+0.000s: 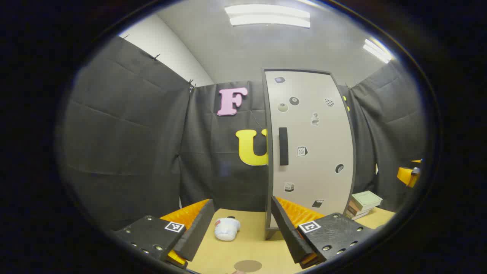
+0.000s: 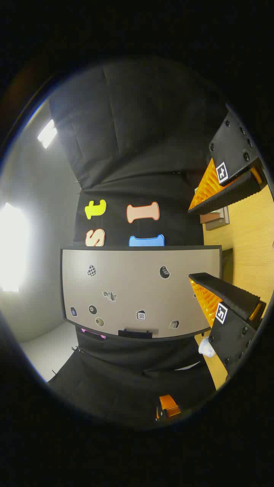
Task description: Open the cabinet door with the right hand, grasp the bottle in the cabinet with the left hand and place it on the coaster, then close the cabinet door with the right hand.
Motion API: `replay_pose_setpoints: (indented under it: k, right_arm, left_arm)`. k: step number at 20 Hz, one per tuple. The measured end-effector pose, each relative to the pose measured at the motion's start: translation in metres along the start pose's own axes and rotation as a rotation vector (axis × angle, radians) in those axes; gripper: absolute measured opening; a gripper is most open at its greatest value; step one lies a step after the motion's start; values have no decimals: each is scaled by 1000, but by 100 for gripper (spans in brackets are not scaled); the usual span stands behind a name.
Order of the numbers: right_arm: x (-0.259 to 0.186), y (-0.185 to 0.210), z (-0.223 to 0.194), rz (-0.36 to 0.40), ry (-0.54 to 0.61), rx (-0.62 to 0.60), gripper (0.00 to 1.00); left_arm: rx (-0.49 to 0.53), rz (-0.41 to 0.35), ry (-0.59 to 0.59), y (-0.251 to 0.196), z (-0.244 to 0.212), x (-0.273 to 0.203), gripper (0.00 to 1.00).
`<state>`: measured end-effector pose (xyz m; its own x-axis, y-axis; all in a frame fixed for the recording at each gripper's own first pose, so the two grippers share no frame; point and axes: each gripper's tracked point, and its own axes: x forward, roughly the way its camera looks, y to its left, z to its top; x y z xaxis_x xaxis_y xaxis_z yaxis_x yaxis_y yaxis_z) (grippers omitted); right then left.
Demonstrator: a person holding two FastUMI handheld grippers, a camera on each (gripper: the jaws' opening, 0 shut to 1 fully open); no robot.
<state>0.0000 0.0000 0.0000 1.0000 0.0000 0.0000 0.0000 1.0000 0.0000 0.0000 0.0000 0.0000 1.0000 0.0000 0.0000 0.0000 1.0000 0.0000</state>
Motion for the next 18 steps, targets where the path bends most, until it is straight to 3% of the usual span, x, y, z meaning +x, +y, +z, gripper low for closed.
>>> replay_pose_setpoints:
  k: [2, 18]
  right_arm:
    - [0, 2, -4, 7, 12, -3, 98]
    - [7, 10, 1, 25, 7, -6, 98]
  left_arm:
    - [6, 3, -1, 1, 1, -1, 93]
    - [27, 14, -17, 9, 5, -3, 89]
